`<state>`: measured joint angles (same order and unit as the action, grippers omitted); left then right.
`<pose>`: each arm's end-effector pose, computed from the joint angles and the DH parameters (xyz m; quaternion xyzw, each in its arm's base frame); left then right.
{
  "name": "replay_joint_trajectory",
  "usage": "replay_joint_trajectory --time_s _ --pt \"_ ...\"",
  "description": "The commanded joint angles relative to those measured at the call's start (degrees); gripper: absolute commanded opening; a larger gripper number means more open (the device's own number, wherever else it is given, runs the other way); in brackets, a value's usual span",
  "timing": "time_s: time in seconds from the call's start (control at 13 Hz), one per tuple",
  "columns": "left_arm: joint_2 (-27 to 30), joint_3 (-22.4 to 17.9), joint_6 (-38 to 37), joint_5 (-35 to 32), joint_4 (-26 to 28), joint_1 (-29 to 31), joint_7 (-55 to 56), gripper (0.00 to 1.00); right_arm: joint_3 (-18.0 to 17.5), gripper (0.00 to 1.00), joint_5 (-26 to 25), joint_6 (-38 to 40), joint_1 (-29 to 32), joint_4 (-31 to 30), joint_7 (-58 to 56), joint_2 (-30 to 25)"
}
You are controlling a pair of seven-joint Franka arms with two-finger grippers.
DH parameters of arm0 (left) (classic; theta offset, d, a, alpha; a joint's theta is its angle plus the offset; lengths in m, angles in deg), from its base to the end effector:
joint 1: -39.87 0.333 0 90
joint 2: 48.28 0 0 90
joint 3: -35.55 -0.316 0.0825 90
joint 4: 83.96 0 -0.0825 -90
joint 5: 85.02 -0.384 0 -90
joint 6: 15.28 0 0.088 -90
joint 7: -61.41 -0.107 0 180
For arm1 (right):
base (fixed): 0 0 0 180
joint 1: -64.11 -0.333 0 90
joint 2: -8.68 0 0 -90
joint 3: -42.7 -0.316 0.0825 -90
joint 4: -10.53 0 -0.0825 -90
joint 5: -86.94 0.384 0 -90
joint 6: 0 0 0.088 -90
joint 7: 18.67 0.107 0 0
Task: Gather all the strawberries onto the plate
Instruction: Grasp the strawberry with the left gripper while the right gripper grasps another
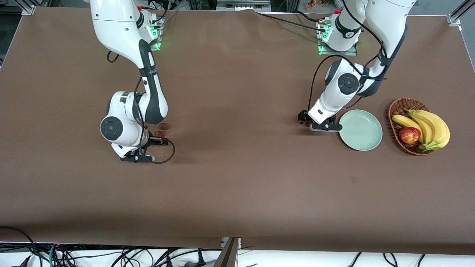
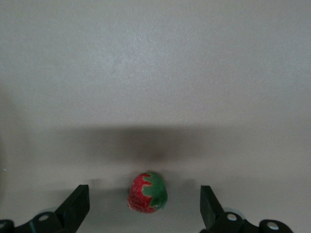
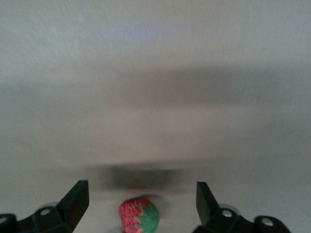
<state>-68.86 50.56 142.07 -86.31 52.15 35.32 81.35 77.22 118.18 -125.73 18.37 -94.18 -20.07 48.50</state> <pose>0.4757 -0.1762 0.1803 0.9991 0.0015 -0.0024 0.0427 0.6054 0.1585 0.1919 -0.9963 0.0330 0.0793 0.0073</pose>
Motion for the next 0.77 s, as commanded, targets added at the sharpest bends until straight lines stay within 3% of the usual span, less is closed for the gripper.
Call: replay_joint_trajectory --time_s 0.0,0.08,0.23,0.31,0.46,0.69 --pt "0.2 -0.1 0.8 -1.4 0.8 -0.6 2.6 1.0 -0.4 0.94 2.3 -1.4 -0.7 -6.5 -1.3 -5.0" --pt "-0.1 -0.1 0.8 -1.4 0.8 -0.6 3.0 0.89 -0.5 0.91 2.3 -1.5 -0.7 -8.1 -1.8 -6.3" --pt "0.0 -0.1 0.7 -1.4 0.7 -0.6 3.5 0.45 -0.6 0.85 2.3 -1.6 -0.8 -9.2 -1.9 -6.9" --pt "0.1 -0.1 0.5 -1.4 0.7 -0.6 4.2 0.32 -0.7 0.8 2.3 -2.4 -0.8 -9.4 -1.9 -6.9" --pt "0.8 -0.1 0.1 -1.4 0.6 -0.6 5.0 0.23 -1.4 0.75 2.3 -5.1 -1.2 -11.0 -1.9 -6.9" --pt "3.1 -0.5 -8.5 -1.4 -2.5 -0.5 4.9 0.22 -2.0 0.64 2.3 -6.6 -1.2 -11.8 -1.9 -6.9"
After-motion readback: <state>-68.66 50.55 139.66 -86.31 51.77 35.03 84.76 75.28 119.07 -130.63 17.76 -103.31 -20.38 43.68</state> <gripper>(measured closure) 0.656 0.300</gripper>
